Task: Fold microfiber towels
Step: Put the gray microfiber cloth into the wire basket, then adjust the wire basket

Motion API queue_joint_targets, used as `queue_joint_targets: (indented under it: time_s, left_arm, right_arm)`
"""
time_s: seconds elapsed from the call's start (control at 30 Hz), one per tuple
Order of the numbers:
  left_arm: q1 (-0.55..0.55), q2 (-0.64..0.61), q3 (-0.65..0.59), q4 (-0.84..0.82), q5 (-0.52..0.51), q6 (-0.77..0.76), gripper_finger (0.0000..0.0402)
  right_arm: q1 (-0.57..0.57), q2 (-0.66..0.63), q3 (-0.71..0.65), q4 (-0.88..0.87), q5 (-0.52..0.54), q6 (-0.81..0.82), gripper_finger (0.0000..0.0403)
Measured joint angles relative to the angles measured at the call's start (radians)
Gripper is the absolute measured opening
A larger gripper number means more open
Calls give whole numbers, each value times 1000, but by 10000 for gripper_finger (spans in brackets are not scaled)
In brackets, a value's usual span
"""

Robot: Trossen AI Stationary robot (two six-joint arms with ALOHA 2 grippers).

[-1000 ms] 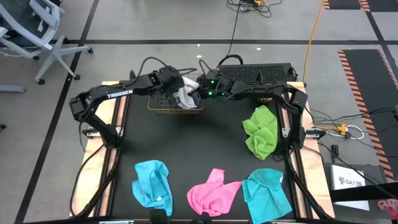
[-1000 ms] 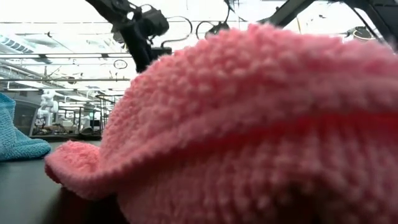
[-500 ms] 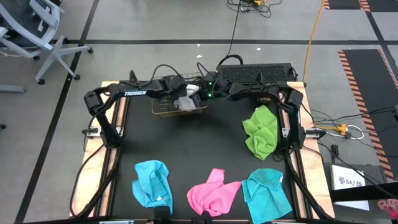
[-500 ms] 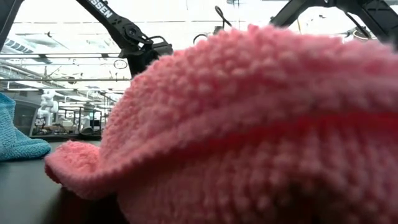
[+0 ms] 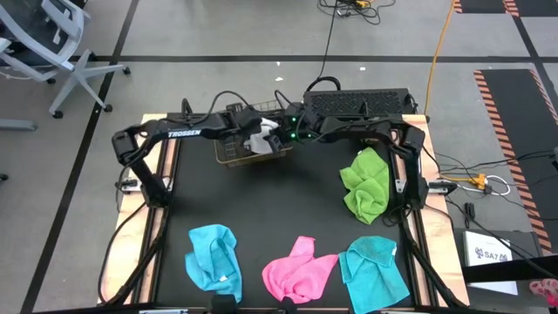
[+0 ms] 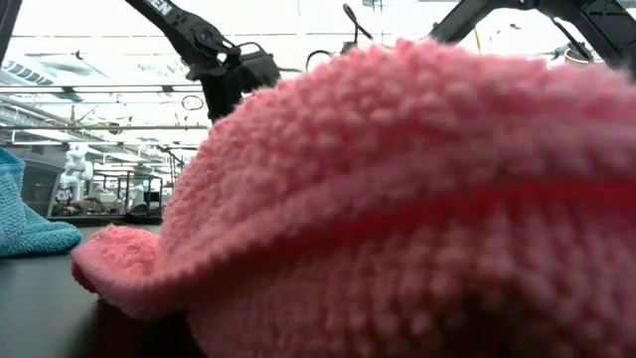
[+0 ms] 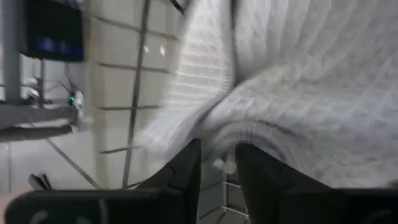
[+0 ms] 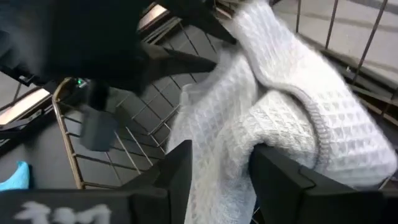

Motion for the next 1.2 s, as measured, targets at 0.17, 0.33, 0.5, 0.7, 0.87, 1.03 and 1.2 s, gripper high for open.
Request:
queue_joint_targets:
  time_s: [0.17, 0.33, 0.5, 0.7, 0.87, 1.03, 1.2]
  left_arm:
    - [-28, -75, 2, -21, -4, 0, 107]
    - [-51, -138, 2, -39, -6, -16, 108]
    - [-67, -180, 2, -43, -5, -91, 108]
    - [-55, -159, 2, 14, 145, -126, 108]
    - [-48, -78, 1, 136, 217, -70, 105]
    - [-28, -14, 1, 175, 329, -89, 61]
    - [3, 13, 1, 196, 476, -119, 8]
  right_arm:
    - [8, -56, 0, -57, 7, -61, 150]
    - [19, -135, 0, -170, 90, -143, 150]
    - [39, -189, 0, -258, 163, -156, 150]
    - [105, -236, 0, -280, 164, -156, 150]
    - [173, -284, 0, -300, 164, -156, 142]
    - [240, -355, 0, -328, 163, -131, 108]
    - [295, -431, 0, -353, 179, -104, 31]
